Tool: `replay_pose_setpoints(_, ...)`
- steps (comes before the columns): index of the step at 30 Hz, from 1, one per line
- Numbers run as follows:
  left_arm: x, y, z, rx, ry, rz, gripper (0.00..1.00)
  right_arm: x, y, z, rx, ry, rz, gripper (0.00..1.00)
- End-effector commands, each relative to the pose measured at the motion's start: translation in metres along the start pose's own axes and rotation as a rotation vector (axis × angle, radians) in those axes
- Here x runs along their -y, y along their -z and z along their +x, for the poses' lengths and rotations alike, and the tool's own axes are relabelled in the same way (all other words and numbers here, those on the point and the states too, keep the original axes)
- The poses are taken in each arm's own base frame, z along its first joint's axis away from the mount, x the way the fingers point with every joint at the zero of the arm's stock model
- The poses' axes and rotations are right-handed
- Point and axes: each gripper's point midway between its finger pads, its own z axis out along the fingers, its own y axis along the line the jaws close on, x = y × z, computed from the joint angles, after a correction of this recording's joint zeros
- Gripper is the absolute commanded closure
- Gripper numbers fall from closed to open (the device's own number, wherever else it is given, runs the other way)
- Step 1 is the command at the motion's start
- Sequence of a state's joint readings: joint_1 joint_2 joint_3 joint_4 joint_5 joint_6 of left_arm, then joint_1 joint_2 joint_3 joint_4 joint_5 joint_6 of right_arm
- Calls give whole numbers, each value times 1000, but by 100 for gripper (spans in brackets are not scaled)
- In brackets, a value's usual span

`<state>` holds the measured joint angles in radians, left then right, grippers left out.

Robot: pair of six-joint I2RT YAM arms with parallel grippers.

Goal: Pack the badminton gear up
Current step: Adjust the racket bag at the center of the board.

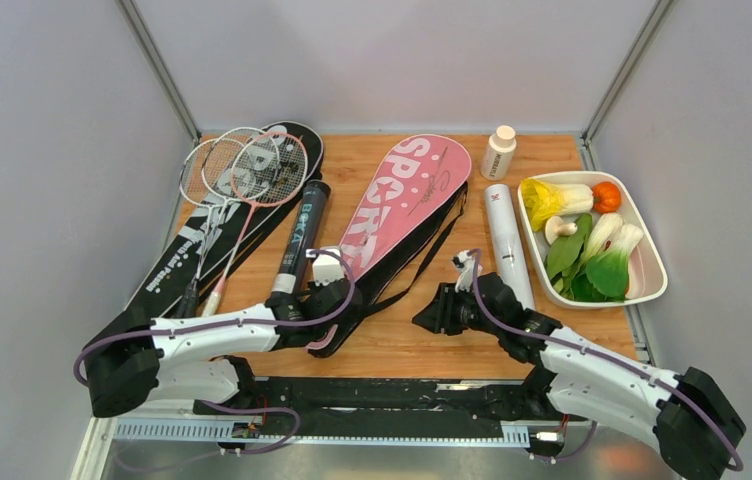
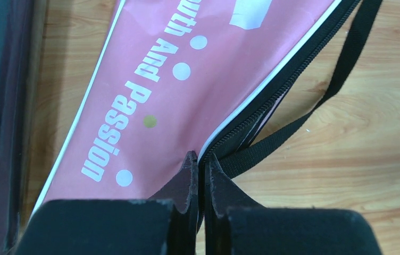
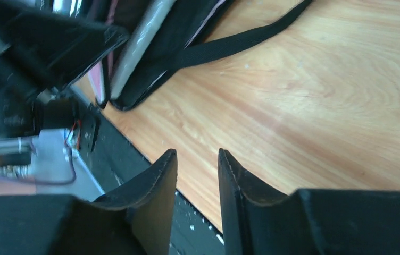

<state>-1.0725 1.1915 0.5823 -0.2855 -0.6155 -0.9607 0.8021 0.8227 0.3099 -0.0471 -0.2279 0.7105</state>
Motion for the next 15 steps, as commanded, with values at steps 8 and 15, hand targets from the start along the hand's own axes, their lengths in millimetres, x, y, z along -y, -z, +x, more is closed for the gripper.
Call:
replay_pose_setpoints(8, 34, 8, -3, -7, 143, 188, 100, -29, -55, -66, 176, -79, -44, 56)
replay_pose_setpoints(15, 36, 7, 2, -37, 113, 188, 100, -36, -70, -90, 231, -94, -30, 45)
